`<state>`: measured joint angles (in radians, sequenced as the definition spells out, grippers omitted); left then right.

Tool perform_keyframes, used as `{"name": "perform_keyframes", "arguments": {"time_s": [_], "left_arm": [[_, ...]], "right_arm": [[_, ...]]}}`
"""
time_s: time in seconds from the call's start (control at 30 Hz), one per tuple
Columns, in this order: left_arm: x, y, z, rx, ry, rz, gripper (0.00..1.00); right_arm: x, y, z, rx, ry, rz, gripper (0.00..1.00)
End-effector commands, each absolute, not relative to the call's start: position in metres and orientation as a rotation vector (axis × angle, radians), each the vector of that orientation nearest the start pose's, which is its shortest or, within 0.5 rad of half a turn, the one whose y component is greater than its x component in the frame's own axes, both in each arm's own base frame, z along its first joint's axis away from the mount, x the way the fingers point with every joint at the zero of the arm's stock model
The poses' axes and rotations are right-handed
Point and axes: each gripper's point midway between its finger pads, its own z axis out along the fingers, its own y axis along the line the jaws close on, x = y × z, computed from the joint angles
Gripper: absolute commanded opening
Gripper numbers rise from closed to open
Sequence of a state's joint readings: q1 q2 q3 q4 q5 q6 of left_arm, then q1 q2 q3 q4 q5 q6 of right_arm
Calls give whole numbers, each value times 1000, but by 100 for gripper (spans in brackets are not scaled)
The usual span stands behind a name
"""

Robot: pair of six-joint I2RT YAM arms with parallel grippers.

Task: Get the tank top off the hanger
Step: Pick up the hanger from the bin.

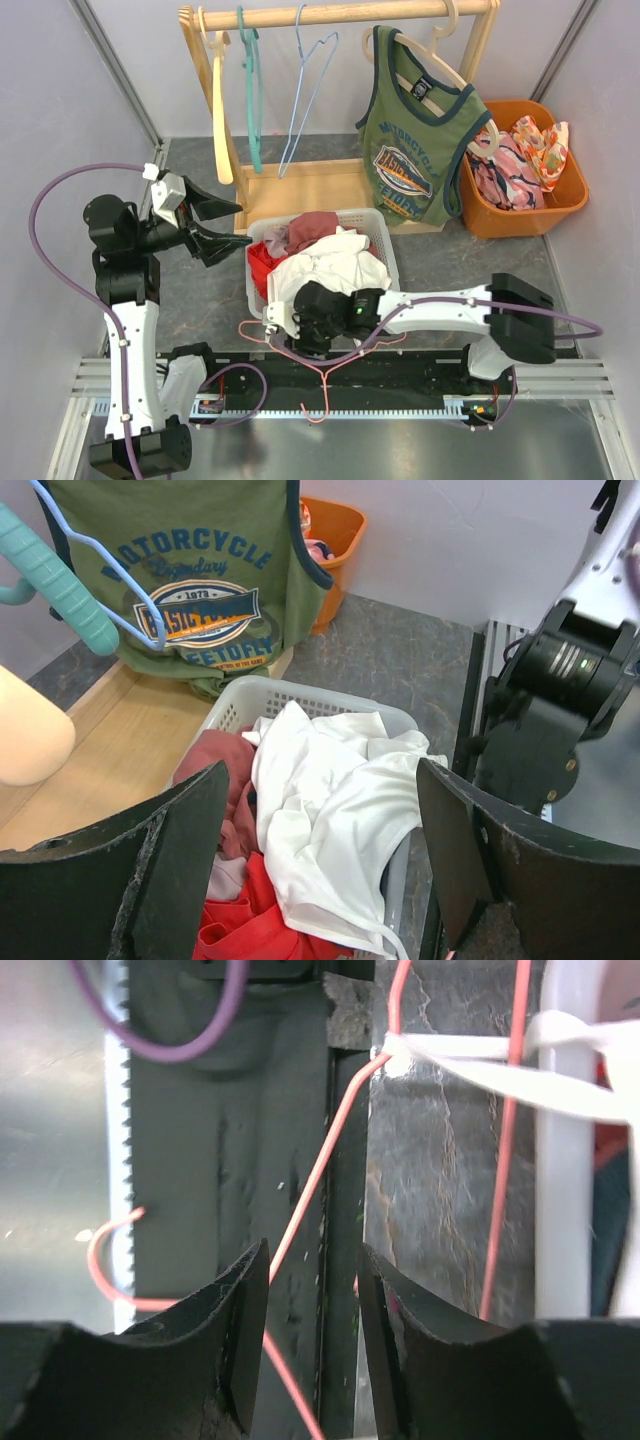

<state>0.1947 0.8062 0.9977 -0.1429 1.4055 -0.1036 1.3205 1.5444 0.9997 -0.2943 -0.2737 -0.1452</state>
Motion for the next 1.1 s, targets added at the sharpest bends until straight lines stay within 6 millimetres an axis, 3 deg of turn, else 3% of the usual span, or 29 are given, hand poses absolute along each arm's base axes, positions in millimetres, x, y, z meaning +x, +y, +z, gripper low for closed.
{"name": "perform_keyframes", "arguments": {"time_s": [0.0, 0.27, 0.47, 0.53, 0.57, 0.67, 0.77, 1.07], "left_arm": [[195, -138, 385, 930, 1341, -919, 83], [193, -139, 391, 933, 1333, -910, 83], [192, -139, 392, 938, 1329, -904, 83], [193, -138, 392, 938, 1329, -899, 83], [193, -138, 392, 937, 1330, -900, 83], [194, -138, 393, 936, 1328, -891, 83], [193, -138, 395, 939, 1324, -887, 83], [186, -140, 399, 966, 1301, -883, 84]], "right_arm": [[66, 426, 86, -1695, 1785, 878, 48], [68, 447, 67, -1649, 1815, 917, 48], [64, 445, 54, -1661, 1857, 926, 46], [63, 445, 52, -1664, 1863, 930, 38], [62, 445, 52, -1668, 1862, 934, 26], [61, 440, 49, -1682, 1881, 930, 8], [61, 437, 64, -1693, 1876, 924, 0], [49, 424, 191, -1739, 1766, 1014, 0]]}}
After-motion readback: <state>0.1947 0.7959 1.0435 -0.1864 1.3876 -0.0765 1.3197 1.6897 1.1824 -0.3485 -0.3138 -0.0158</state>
